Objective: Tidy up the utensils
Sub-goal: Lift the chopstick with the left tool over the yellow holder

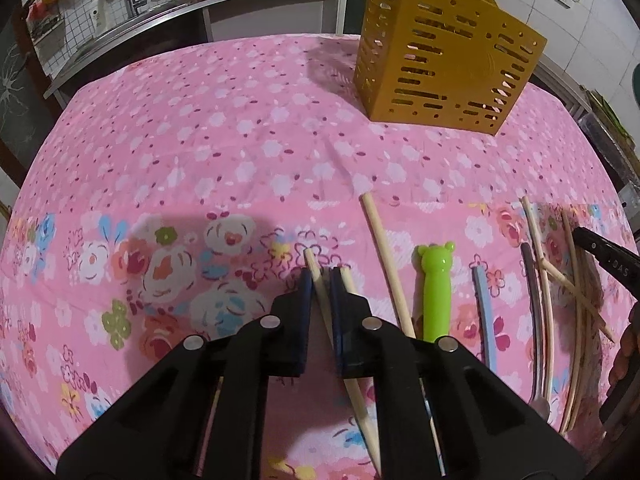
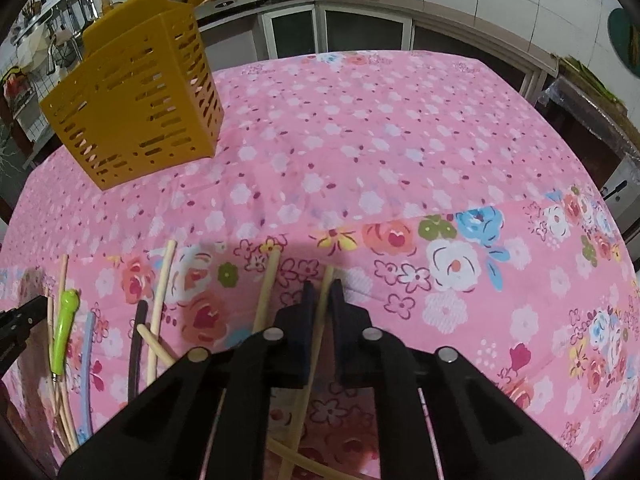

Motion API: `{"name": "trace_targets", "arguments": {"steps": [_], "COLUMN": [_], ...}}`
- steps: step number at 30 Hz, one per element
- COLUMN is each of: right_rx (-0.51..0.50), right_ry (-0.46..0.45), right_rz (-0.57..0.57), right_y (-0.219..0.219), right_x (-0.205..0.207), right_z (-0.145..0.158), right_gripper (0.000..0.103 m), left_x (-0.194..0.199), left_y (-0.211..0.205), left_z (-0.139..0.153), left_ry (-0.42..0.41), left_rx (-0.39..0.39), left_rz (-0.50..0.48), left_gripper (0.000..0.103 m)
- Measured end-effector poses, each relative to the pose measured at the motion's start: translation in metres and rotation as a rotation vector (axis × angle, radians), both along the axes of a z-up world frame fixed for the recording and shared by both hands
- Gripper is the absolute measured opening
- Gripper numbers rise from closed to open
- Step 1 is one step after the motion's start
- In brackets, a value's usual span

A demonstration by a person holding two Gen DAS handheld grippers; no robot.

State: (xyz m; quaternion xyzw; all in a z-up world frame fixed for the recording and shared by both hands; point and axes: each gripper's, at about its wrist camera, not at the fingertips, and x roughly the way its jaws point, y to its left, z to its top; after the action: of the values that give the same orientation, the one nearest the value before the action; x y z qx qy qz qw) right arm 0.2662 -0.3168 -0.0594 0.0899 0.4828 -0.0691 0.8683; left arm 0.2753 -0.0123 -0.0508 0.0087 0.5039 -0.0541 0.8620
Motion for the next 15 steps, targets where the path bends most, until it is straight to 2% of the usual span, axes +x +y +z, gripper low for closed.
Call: {"name": "trace_targets", "arguments": {"steps": [5,9,15], "right_rx": [0.009,0.017,0.036], "right_ry": [-0.056,-0.118,-0.285], "right_rz": [-0.011,-0.012,0.008], "right_y": [-0.004,-0.007,-0.002], "right_x": [-0.004,-0.007,-0.020], "right_z": [0.015,0.031,0.066], "right_gripper": [0.006,0.006,0.006], "left_x": [0.002,-0.002,-0.006], "left_y": [0.004,0.010,0.017], "left_z": [0.013,0.034,0.069], "left_ry": [-0.045,-0.122,-0.258], "left_rx": [-0.004,-0.014,-0.032], "left_rz": [0.009,0.018,0.028], "left_gripper": [0.007,0.006,0.005]}}
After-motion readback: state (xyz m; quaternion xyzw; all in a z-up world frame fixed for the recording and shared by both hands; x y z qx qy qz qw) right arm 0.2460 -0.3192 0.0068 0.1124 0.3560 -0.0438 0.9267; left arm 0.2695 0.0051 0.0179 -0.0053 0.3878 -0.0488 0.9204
